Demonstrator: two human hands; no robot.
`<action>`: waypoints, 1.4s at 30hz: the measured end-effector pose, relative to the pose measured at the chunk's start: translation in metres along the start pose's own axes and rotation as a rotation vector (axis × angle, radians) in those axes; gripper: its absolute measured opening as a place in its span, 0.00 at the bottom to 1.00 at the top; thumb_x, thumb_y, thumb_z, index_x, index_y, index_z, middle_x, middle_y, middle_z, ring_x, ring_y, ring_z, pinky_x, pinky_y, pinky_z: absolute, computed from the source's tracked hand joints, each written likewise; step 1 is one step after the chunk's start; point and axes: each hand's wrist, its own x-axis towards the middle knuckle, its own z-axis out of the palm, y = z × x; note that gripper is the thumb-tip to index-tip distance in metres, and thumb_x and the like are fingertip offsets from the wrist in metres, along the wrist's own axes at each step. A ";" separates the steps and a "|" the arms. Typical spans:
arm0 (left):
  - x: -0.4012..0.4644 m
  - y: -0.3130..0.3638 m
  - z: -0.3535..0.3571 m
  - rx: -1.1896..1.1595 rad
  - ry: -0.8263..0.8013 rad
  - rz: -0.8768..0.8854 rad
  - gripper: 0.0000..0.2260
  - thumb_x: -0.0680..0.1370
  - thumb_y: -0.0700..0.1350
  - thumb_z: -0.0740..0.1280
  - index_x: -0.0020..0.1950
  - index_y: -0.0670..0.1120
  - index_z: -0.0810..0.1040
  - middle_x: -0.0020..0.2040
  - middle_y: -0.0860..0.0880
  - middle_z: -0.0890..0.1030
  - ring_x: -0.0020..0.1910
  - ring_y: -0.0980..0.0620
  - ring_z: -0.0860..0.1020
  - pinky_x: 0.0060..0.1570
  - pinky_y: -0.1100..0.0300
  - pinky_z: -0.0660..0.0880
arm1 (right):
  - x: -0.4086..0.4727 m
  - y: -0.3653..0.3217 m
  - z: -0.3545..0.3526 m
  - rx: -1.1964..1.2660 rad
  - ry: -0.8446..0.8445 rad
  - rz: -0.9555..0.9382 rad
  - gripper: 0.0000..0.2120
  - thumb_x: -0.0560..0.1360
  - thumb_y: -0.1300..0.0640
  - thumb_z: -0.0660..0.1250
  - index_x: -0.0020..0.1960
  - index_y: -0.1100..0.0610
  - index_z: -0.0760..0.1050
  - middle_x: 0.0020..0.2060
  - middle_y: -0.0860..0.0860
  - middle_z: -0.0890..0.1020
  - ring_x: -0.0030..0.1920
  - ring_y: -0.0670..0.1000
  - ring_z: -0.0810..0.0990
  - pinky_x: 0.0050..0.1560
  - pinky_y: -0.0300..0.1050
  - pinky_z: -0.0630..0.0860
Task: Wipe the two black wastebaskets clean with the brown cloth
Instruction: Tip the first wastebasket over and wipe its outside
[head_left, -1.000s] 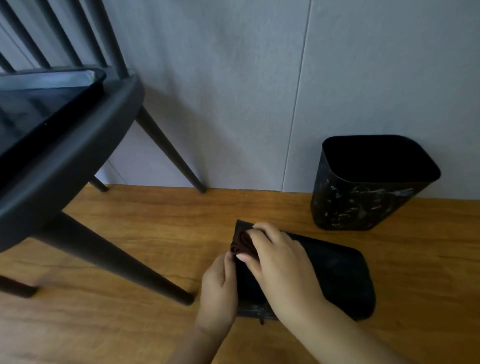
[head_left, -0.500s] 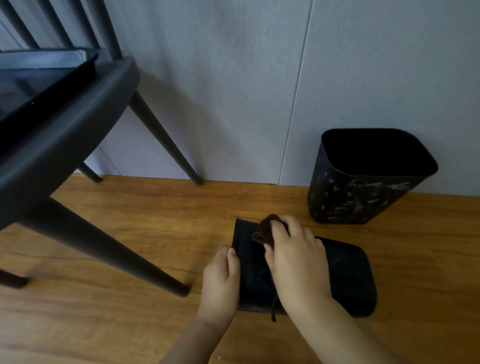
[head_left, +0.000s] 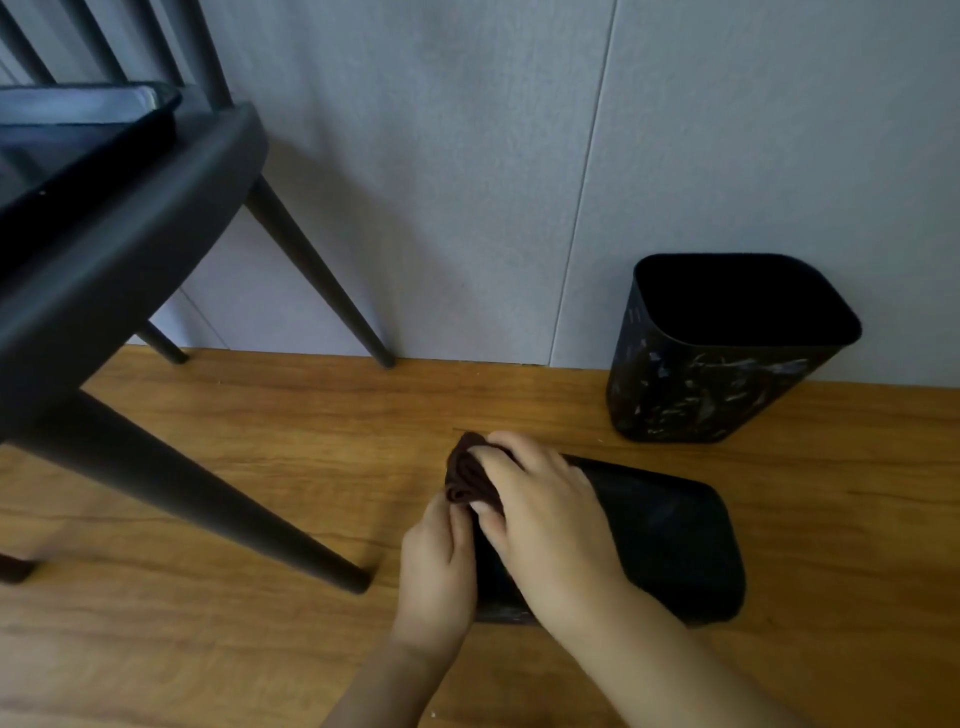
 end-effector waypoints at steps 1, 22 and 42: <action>0.000 -0.001 0.000 0.004 0.001 0.000 0.14 0.83 0.46 0.52 0.45 0.48 0.75 0.38 0.50 0.80 0.36 0.56 0.78 0.35 0.61 0.74 | 0.004 0.001 0.000 -0.019 -0.010 -0.009 0.23 0.74 0.54 0.69 0.68 0.49 0.72 0.67 0.47 0.73 0.64 0.52 0.74 0.62 0.50 0.72; 0.006 -0.002 0.004 -0.078 0.072 0.037 0.16 0.83 0.48 0.52 0.44 0.42 0.75 0.36 0.44 0.78 0.33 0.50 0.75 0.32 0.59 0.73 | 0.000 0.014 -0.006 0.007 -0.047 0.086 0.21 0.77 0.51 0.64 0.70 0.50 0.68 0.68 0.47 0.71 0.65 0.50 0.72 0.65 0.49 0.70; 0.018 -0.004 -0.003 -0.102 0.048 -0.053 0.19 0.83 0.52 0.55 0.41 0.41 0.76 0.35 0.48 0.75 0.33 0.56 0.72 0.30 0.71 0.69 | -0.008 0.068 -0.011 -0.138 0.065 0.329 0.21 0.78 0.53 0.63 0.70 0.54 0.68 0.66 0.52 0.73 0.62 0.54 0.75 0.61 0.51 0.73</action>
